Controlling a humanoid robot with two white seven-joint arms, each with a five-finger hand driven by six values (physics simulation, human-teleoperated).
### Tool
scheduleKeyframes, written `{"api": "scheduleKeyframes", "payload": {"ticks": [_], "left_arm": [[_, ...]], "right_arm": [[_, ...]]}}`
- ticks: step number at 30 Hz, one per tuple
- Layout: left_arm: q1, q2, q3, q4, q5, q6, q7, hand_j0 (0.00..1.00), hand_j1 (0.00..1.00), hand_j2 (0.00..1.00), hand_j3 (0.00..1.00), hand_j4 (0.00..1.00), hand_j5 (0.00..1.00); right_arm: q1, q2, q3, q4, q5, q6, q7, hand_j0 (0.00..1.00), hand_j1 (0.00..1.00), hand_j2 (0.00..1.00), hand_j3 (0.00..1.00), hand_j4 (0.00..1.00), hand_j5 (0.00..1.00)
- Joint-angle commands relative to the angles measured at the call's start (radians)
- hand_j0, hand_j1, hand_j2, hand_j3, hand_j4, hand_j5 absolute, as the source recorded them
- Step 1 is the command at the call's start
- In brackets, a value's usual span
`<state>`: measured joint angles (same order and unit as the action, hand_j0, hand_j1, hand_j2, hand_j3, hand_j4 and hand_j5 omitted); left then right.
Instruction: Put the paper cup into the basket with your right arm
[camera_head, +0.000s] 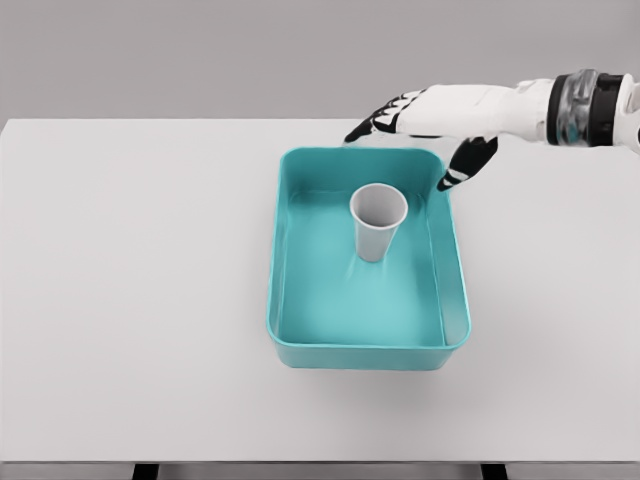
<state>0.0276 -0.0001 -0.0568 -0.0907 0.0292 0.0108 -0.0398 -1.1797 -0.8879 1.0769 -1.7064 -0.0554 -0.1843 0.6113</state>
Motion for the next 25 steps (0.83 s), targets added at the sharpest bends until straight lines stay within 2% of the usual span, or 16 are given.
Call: {"api": "scheduleKeyframes", "payload": {"ticks": [1, 2, 4, 7, 11, 25], "left_arm": [[0.000, 0.000, 0.000, 0.000, 0.000, 0.000, 0.000, 1.00, 1.00, 1.00, 1.00, 1.00, 1.00], [0.000, 0.000, 0.000, 0.000, 0.000, 0.000, 0.000, 1.00, 1.00, 1.00, 1.00, 1.00, 1.00], [0.000, 0.000, 0.000, 0.000, 0.000, 0.000, 0.000, 1.00, 1.00, 1.00, 1.00, 1.00, 1.00], [0.000, 0.000, 0.000, 0.000, 0.000, 0.000, 0.000, 1.00, 1.00, 1.00, 1.00, 1.00, 1.00], [0.000, 0.000, 0.000, 0.000, 0.000, 0.000, 0.000, 1.00, 1.00, 1.00, 1.00, 1.00, 1.00], [0.000, 0.000, 0.000, 0.000, -0.002, 0.000, -0.003, 1.00, 1.00, 1.00, 1.00, 1.00, 1.00]], "right_arm": [[0.006, -0.036, -0.068, -0.035, -0.031, -0.001, 0.000, 1.00, 1.00, 1.00, 1.00, 1.00, 1.00], [0.048, -0.039, -0.113, -0.038, -0.032, -0.006, 0.000, 1.00, 1.00, 1.00, 1.00, 1.00, 1.00], [0.178, -0.055, -0.288, -0.045, -0.044, -0.029, 0.000, 1.00, 1.00, 1.00, 1.00, 1.00, 1.00], [0.350, -0.108, -0.500, -0.045, -0.115, -0.125, 0.000, 1.00, 1.00, 1.00, 1.00, 1.00, 1.00], [0.552, -0.118, -0.669, -0.045, -0.144, -0.219, 0.000, 1.00, 1.00, 1.00, 1.00, 1.00, 1.00], [0.611, -0.109, -0.677, -0.047, -0.152, -0.236, 0.000, 1.00, 1.00, 1.00, 1.00, 1.00, 1.00]]}}
